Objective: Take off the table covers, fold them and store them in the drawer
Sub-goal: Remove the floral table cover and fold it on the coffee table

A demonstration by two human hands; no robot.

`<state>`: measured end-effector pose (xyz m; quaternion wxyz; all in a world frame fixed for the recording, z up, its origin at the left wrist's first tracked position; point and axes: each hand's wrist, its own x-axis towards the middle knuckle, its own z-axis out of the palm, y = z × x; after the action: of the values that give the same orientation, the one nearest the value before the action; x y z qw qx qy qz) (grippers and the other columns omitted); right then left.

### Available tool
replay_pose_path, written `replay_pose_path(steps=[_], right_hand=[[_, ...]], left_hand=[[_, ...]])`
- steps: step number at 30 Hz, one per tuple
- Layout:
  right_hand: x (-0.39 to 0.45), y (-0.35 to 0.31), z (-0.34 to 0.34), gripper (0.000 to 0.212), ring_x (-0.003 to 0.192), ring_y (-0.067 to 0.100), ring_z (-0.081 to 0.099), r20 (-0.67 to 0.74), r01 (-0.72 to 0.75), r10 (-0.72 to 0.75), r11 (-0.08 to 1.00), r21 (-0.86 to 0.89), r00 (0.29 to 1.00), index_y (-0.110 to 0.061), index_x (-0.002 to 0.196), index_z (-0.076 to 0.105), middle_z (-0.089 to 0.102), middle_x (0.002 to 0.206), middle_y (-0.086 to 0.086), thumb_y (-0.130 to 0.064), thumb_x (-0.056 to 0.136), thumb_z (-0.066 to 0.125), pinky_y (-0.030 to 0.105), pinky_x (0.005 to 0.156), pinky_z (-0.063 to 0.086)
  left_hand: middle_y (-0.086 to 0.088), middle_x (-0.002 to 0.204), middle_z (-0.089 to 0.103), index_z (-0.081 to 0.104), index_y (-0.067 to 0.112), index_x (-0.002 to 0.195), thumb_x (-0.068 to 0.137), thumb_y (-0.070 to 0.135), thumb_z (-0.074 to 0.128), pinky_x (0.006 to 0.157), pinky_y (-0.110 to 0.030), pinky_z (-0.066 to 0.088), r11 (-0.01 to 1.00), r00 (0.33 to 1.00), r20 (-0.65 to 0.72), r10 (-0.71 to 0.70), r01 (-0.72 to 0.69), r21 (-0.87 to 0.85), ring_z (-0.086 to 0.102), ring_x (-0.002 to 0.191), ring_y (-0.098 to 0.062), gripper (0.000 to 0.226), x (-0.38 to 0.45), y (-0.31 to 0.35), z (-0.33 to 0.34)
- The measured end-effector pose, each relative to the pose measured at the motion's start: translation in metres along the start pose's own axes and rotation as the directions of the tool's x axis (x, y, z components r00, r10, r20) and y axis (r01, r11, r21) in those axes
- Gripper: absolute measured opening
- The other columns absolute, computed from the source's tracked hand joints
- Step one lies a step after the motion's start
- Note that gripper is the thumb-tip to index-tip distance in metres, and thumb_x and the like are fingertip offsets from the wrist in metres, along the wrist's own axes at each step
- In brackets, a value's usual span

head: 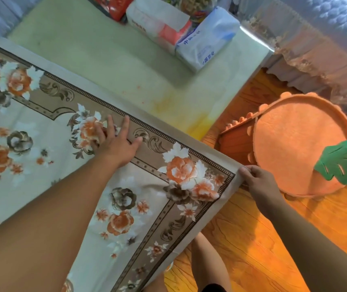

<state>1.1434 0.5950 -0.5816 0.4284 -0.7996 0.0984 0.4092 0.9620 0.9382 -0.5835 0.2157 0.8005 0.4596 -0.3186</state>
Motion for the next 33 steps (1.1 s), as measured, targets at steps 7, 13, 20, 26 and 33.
replay_pose_path(steps=[7,13,20,26,33], right_hand=[[0.019,0.006,0.005,0.015,0.093,0.035,0.069,0.029,-0.068,0.067,0.997,0.048,0.997,-0.004,0.098,0.069,0.07,0.1,0.02,-0.016,0.1,0.06,0.038,0.072,0.059],[0.013,0.013,0.011,0.015,0.1,0.038,0.068,0.016,-0.083,0.081,0.993,0.09,0.997,-0.004,0.102,0.07,0.071,0.105,0.021,-0.016,0.1,0.06,0.051,0.088,0.059],[-0.003,0.012,0.001,0.014,0.097,0.03,0.069,-0.014,-0.036,0.038,0.99,0.136,0.999,-0.014,0.097,0.073,0.072,0.1,0.011,-0.022,0.099,0.061,0.044,0.082,0.061],[-0.002,-0.011,-0.003,0.017,0.087,0.032,0.068,-0.085,0.115,-0.105,0.985,0.127,0.991,-0.022,0.087,0.072,0.07,0.091,0.011,-0.024,0.1,0.061,0.047,0.072,0.059],[0.03,-0.034,-0.001,0.021,0.095,0.039,0.068,-0.117,0.064,-0.056,0.996,0.067,0.992,-0.026,0.084,0.07,0.07,0.096,0.012,-0.029,0.099,0.057,0.064,0.08,0.057]], left_hand=[[-0.009,0.168,-0.014,0.004,0.033,0.16,0.093,0.065,0.054,0.121,-0.066,0.012,0.997,0.998,-0.07,0.005,0.0,0.079,-0.011,0.154,-0.042,0.09,0.005,0.016,-0.012],[-0.006,0.151,0.043,0.04,0.028,0.151,0.097,0.039,0.06,0.118,-0.048,0.031,0.745,0.769,-0.115,0.629,-0.554,0.372,0.036,0.141,-0.029,0.059,0.017,0.09,-0.035],[-0.002,0.122,0.057,0.067,0.029,0.114,0.102,0.042,0.053,0.103,-0.044,0.037,0.663,0.747,0.061,0.662,-0.621,0.419,0.047,0.121,-0.026,0.023,0.03,0.129,-0.034],[-0.009,0.105,0.066,0.049,0.024,0.103,0.108,0.038,0.038,0.079,-0.039,0.039,0.717,0.774,0.165,0.612,-0.63,0.297,0.056,0.091,-0.027,0.019,0.032,0.128,-0.049],[-0.015,0.163,0.016,0.024,0.032,0.156,0.103,0.047,0.042,0.123,-0.055,0.011,0.954,0.828,-0.495,0.262,-0.299,0.005,0.015,0.151,-0.038,0.058,-0.015,0.091,-0.007]])
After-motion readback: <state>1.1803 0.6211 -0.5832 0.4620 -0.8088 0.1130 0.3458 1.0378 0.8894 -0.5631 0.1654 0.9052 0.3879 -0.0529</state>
